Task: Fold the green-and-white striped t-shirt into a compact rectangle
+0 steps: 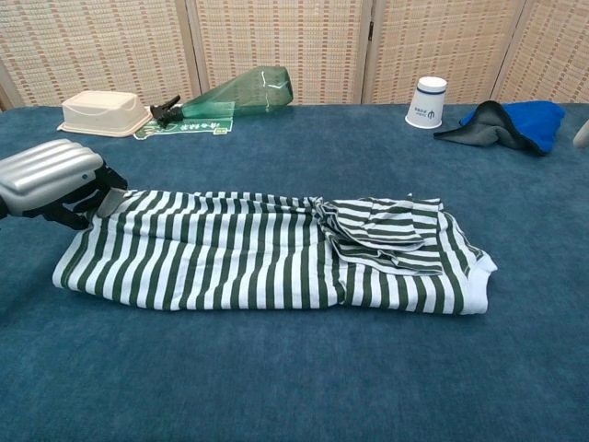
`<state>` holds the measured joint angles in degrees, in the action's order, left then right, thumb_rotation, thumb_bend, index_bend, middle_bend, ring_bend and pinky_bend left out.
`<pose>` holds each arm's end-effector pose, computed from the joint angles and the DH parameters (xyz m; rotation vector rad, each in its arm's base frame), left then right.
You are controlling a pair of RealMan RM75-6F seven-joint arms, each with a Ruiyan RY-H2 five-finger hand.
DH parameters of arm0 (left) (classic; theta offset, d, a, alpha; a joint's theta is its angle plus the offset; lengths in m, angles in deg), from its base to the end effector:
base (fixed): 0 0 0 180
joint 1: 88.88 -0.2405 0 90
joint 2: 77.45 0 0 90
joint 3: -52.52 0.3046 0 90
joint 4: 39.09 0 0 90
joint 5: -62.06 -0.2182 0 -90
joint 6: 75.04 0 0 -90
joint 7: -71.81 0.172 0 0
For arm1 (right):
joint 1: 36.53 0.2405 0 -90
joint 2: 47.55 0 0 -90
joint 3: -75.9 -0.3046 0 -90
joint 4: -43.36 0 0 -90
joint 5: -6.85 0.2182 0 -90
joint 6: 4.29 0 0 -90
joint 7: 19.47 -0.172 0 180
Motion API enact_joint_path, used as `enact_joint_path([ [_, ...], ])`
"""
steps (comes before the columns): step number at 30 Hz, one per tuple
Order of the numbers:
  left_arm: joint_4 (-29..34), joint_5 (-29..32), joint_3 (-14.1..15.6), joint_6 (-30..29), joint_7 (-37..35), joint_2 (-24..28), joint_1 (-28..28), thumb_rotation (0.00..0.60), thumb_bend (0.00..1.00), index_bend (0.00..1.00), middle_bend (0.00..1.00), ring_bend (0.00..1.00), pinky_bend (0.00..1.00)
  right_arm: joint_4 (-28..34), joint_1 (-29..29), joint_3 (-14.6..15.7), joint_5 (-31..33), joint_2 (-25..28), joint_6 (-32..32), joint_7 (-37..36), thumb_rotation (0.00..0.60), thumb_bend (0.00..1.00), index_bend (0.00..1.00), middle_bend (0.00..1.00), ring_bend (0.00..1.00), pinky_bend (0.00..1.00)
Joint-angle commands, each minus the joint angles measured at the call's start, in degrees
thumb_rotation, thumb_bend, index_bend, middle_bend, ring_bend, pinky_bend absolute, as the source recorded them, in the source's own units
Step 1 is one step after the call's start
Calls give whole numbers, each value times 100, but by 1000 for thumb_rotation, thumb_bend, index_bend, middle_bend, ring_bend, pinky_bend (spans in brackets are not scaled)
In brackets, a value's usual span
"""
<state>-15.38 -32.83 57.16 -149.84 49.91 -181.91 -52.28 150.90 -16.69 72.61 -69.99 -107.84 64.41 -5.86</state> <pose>-0.3008 0.4167 -0.0220 -1.9456 -0.5079 -1.0053 -0.2754 -0.2820 0.1330 1.6622 -0.9680 0.8319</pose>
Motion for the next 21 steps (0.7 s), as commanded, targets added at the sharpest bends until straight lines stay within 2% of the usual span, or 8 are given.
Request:
enact_joint_path([
  [1,86,58,-44,-44,-75,76,-72,600,577,732,886,840,905,-2,-1,-3,-8,-2,-4,-6,600,508,300,949,983,1000],
  [9,377,140,-94,-292,-148,457,-326,600,577,734,886,840,905,2,-26,-4,-55,-6,12,-42,600,508,300,948,983,1000],
  [21,596,273,-114,-339,-138,987,-706,600,577,732,886,840,905,44,-31,-19,-150,-14,24,-62,600,508,300,948,983,1000],
])
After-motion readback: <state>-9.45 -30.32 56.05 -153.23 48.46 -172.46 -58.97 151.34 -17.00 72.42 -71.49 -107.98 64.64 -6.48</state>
